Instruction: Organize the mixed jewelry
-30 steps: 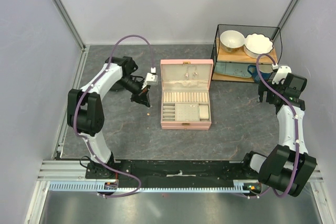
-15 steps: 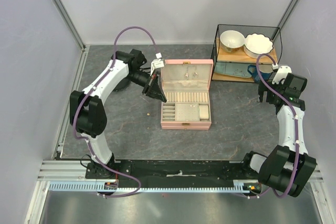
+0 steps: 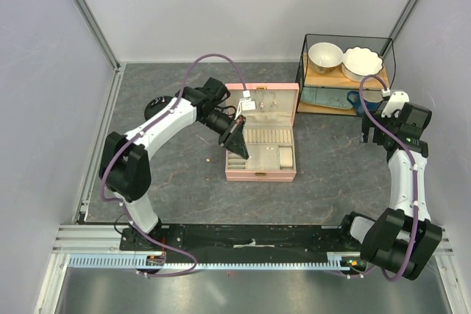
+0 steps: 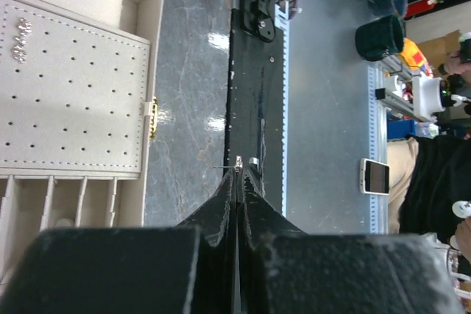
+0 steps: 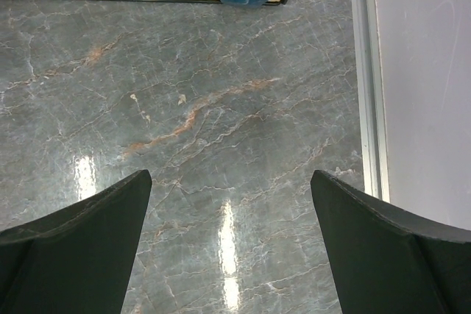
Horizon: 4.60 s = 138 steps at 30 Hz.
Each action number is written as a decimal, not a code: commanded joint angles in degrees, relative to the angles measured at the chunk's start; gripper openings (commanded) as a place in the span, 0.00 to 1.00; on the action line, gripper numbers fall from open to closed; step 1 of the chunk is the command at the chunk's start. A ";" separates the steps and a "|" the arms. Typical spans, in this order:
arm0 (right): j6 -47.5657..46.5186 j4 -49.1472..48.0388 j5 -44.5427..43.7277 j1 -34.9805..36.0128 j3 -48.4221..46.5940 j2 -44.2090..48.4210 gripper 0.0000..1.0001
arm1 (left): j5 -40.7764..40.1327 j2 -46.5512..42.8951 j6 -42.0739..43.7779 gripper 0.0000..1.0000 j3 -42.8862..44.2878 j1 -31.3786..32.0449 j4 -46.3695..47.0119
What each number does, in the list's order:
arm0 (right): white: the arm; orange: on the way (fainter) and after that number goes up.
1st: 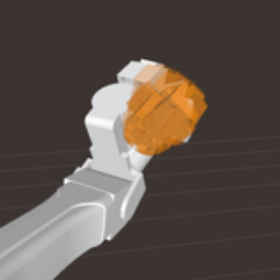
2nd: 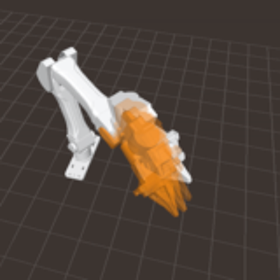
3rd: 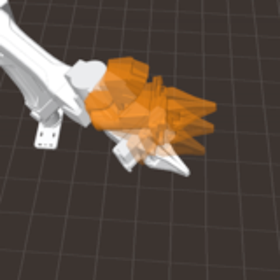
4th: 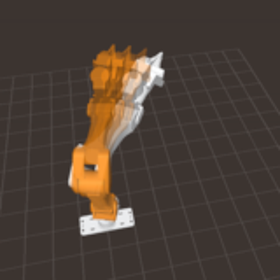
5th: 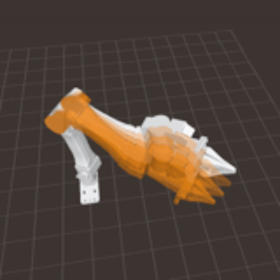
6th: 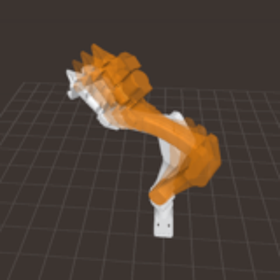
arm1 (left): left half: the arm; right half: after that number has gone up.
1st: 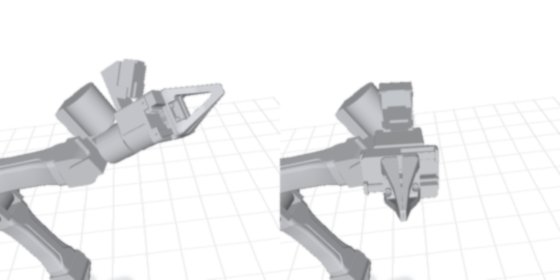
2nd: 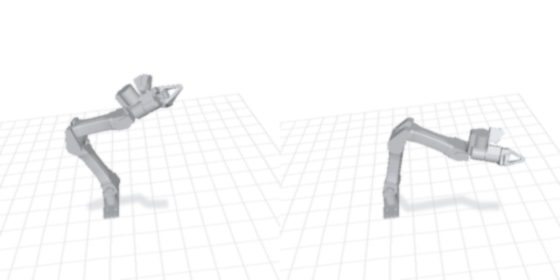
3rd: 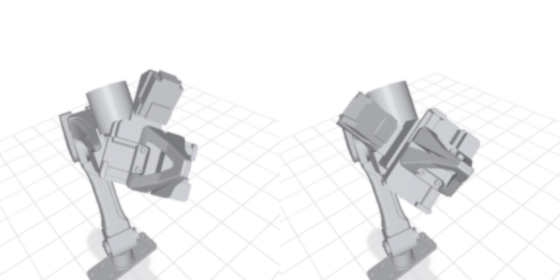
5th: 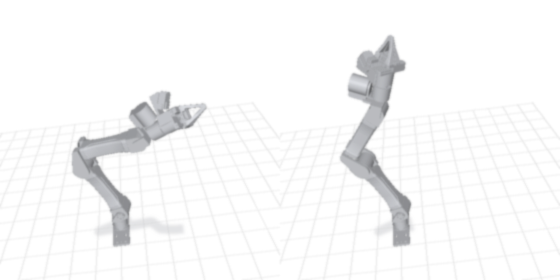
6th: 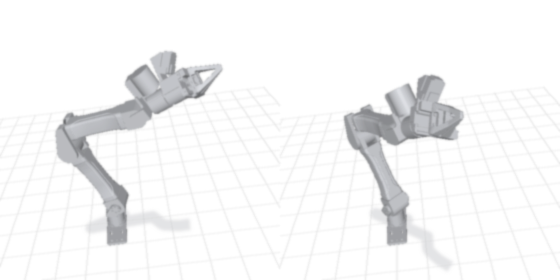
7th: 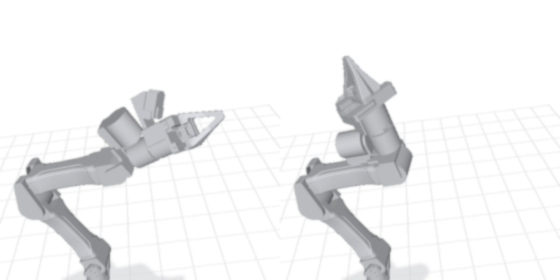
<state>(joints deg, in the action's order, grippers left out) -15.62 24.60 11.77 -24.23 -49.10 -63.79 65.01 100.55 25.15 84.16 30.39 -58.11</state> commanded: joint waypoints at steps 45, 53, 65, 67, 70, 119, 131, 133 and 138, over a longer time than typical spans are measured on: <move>0.06 -0.34 3.70 -0.29 -0.12 1.74 0.98 | -39.70 -15.22 25.09 0.02 -11.82 -8.93 -3.13; -0.12 -0.34 3.79 -0.29 -0.12 1.39 0.98 | -46.73 -14.42 38.74 0.02 -19.73 -15.63 2.73; -0.73 -0.34 3.70 -0.29 0.50 1.74 0.98 | -46.82 -4.40 17.76 0.02 -18.50 -15.63 8.79; -0.73 -0.34 3.52 -0.29 0.41 1.74 0.98 | -46.12 -4.40 16.16 0.02 -18.94 -15.63 9.59; -0.64 -0.34 3.61 -0.29 0.41 1.74 0.98 | -44.89 -6.15 19.49 0.02 -21.14 -15.71 10.99; -0.73 -0.61 2.73 -0.29 0.67 0.77 0.98 | -42.87 -15.56 109.68 0.11 -36.00 -17.30 13.90; -0.82 -0.60 2.47 -0.29 0.85 1.21 0.98 | -39.35 -16.61 104.07 0.30 -35.03 -16.33 12.14; -0.82 -0.61 2.47 -0.29 0.94 1.21 0.98 | -39.26 -17.23 101.61 0.34 -34.77 -16.33 12.14; -0.91 -0.61 2.73 -0.29 0.76 1.04 0.98 | -39.17 -19.43 90.54 0.45 -35.20 -16.24 14.68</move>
<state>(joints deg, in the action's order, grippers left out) -15.90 24.95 14.26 -24.23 -48.36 -62.98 23.09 84.33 112.27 47.64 13.91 -44.82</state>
